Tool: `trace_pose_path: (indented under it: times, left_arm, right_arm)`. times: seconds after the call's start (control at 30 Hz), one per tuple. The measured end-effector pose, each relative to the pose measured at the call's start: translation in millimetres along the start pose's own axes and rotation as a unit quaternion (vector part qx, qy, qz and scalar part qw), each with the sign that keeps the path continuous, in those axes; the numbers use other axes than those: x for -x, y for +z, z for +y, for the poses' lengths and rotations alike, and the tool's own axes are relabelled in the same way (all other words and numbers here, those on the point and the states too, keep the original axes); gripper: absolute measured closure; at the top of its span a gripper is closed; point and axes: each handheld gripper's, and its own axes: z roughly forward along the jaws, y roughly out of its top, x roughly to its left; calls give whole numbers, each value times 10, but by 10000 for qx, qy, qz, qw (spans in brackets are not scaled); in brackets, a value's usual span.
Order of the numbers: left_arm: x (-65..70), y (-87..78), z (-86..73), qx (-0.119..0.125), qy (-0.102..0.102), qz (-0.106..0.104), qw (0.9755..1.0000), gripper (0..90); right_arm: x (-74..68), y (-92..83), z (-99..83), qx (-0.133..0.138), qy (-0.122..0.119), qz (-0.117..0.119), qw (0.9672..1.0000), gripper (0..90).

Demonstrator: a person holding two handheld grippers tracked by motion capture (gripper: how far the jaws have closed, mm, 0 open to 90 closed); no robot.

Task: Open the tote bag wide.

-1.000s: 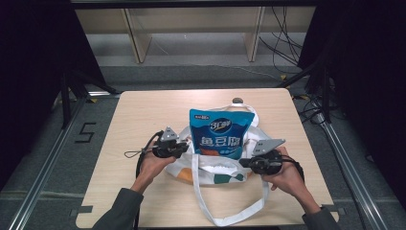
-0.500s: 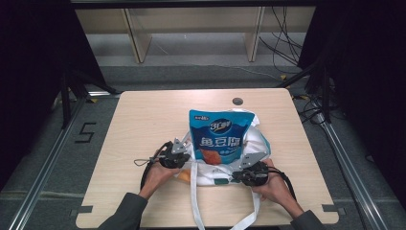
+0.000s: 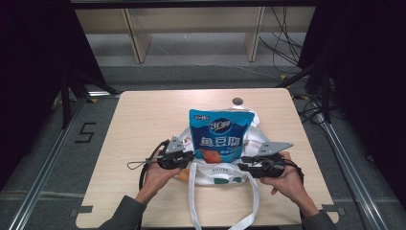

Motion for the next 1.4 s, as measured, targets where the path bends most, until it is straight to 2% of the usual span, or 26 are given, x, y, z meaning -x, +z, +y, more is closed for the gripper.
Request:
trace_pose_path:
  times: [0.07, 0.1, 0.13, 0.17, 0.2, 0.23, 0.27, 0.3, 0.33, 0.4, 0.5, 0.53, 0.57, 0.67, 0.7, 0.73, 0.8, 0.9, 1.03, 1.1, 1.17, 1.23, 1.3, 1.33, 1.37, 1.4]
  left_arm:
    - [91, 39, -44, -195, 194, -46, 9996, 828]
    - [136, 60, -69, -320, 365, 42, 9988, 832]
    - [170, 90, -107, -429, 463, 22, 9980, 840]
    - [188, 120, -142, -508, 516, 44, 9974, 854]
    - [221, 176, -204, -721, 655, 36, 9952, 861]
    - [239, 212, -236, -835, 806, 61, 9932, 863]
    - [278, 250, -261, -921, 998, 186, 9906, 870]
    - [294, 268, -259, -927, 1036, 233, 9900, 885]
    - [287, 284, -256, -957, 1051, 224, 9896, 888]
    - [264, 292, -272, -902, 940, 191, 9913, 889]
    - [271, 239, -249, -823, 944, 250, 9918, 882]
    - [271, 186, -224, -766, 922, 268, 9924, 876]
    - [269, 161, -217, -682, 874, 243, 9935, 875]
    - [248, 47, -217, -486, 716, 189, 9961, 873]
    - [226, 8, -226, -453, 601, 177, 9970, 871]
    - [211, -6, -236, -444, 545, 135, 9974, 867]
    - [189, -27, -258, -447, 468, 122, 9978, 862]
    - [202, 30, -274, -595, 602, 189, 9962, 861]
    - [186, 213, -299, -852, 854, 336, 9921, 887]
    - [176, 251, -284, -836, 874, 366, 9920, 891]
    - [145, 258, -278, -834, 895, 378, 9918, 891]
    - [92, 286, -261, -815, 833, 412, 9923, 891]
    - [42, 312, -241, -813, 853, 518, 9917, 891]
    - [5, 332, -227, -818, 852, 530, 9916, 891]
    - [-16, 365, -219, -732, 754, 587, 9927, 891]
    - [-52, 383, -201, -736, 737, 627, 9926, 891]
  right_arm:
    - [43, -118, 25, 226, 216, -97, 9995, 718]
    - [77, -156, 24, 231, 248, -161, 9993, 752]
    - [100, -174, 12, 168, 230, -330, 9990, 792]
    - [124, -148, -18, 73, 153, -490, 9987, 821]
    - [161, -121, -45, -59, 52, -559, 9984, 845]
    - [182, -51, -106, -334, 78, -721, 9968, 865]
    - [201, 2, -142, -550, -2, -820, 9951, 875]
    - [208, 113, -219, -845, -30, -969, 9917, 891]
    - [221, 190, -274, -1005, -64, -993, 9899, 899]
    - [214, 318, -344, -1198, -47, -1025, 9875, 900]
    - [219, 351, -338, -1234, -138, -1113, 9860, 900]
    - [228, 344, -340, -1173, -208, -1062, 9872, 899]
    - [215, 318, -340, -1147, -110, -1047, 9878, 893]
    - [208, 221, -297, -1009, -77, -992, 9899, 887]
    - [188, 180, -273, -870, -35, -912, 9920, 887]
    - [190, 155, -259, -751, -133, -848, 9935, 885]
    - [171, 170, -271, -731, -48, -857, 9936, 883]
    - [189, 264, -338, -950, -60, -846, 9919, 878]
    - [182, 362, -353, -1064, -88, -954, 9897, 885]
    - [203, 387, -342, -1094, -161, -1019, 9886, 889]
    - [236, 407, -321, -1122, -89, -1033, 9883, 889]
    - [291, 466, -307, -989, -30, -1095, 9890, 889]
    - [342, 500, -263, -1042, -14, -1127, 9881, 889]
    - [368, 535, -259, -936, -57, -1192, 9884, 889]
    - [398, 553, -226, -1030, 19, -1167, 9878, 889]
    - [424, 585, -212, -981, 39, -1218, 9877, 888]
